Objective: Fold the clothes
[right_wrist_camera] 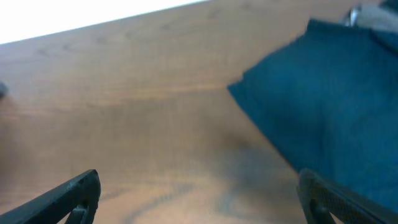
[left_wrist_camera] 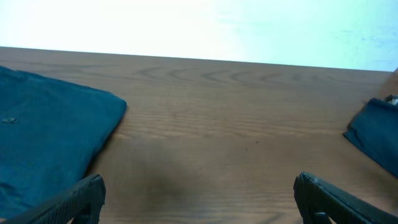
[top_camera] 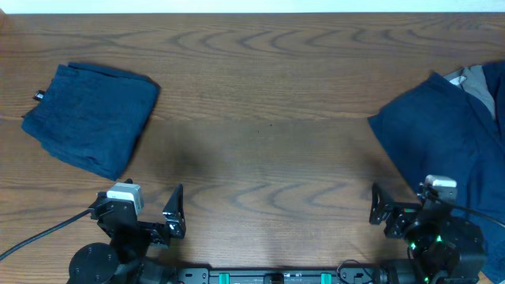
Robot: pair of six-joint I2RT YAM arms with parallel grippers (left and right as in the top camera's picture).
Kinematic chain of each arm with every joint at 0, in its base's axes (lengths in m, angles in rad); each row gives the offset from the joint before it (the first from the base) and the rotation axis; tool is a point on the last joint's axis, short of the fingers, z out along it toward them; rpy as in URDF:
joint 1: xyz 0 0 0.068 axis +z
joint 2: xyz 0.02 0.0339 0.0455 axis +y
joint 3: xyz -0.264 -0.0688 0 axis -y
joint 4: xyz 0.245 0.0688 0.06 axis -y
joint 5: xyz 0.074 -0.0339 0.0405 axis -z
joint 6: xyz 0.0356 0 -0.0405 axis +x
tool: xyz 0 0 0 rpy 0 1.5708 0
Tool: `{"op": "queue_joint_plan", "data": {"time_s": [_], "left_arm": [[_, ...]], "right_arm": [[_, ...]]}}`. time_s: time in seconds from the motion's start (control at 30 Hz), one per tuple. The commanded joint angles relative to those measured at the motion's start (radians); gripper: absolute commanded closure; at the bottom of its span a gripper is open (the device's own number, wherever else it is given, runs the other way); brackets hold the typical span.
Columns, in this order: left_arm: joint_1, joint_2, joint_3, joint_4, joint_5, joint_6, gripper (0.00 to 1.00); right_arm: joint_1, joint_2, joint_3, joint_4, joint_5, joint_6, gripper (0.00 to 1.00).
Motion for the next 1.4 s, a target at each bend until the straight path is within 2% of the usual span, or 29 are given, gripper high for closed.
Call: {"op": "queue_joint_plan", "data": {"time_s": [0.0, 0.17, 0.5, 0.63, 0.77, 0.87, 1.17, 1.37], "left_arm": [[-0.003, -0.003, -0.008, 0.001, -0.013, -0.013, 0.02], [-0.003, -0.003, -0.008, 0.001, -0.013, -0.013, 0.02], [-0.003, -0.003, -0.008, 0.001, -0.013, -0.013, 0.02], [-0.003, -0.003, -0.008, 0.001, -0.013, -0.013, 0.02], [-0.003, -0.003, -0.008, 0.001, -0.013, -0.013, 0.02], [-0.003, -0.003, -0.008, 0.001, -0.013, -0.013, 0.02], [-0.003, -0.003, -0.008, 0.001, -0.013, -0.013, 0.02], [-0.003, -0.003, -0.008, 0.001, -0.013, -0.013, 0.02]], "right_arm": [[0.008, -0.004, -0.007, -0.054, 0.013, 0.01, 0.01], [0.008, -0.004, -0.007, -0.172, 0.014, 0.01, 0.01], [0.005, -0.021, -0.014, -0.151, 0.036, -0.015, 0.01], [0.014, -0.084, -0.074, -0.01, 0.031, -0.104, 0.01], [0.042, -0.161, -0.194, 0.157, 0.016, -0.132, 0.01], [0.055, -0.21, -0.298, 0.324, 0.017, -0.132, 0.01], [0.055, -0.208, -0.584, 0.87, 0.02, -0.177, 0.01], [0.055, -0.209, -0.6, 0.843, 0.017, -0.275, 0.01]]}}
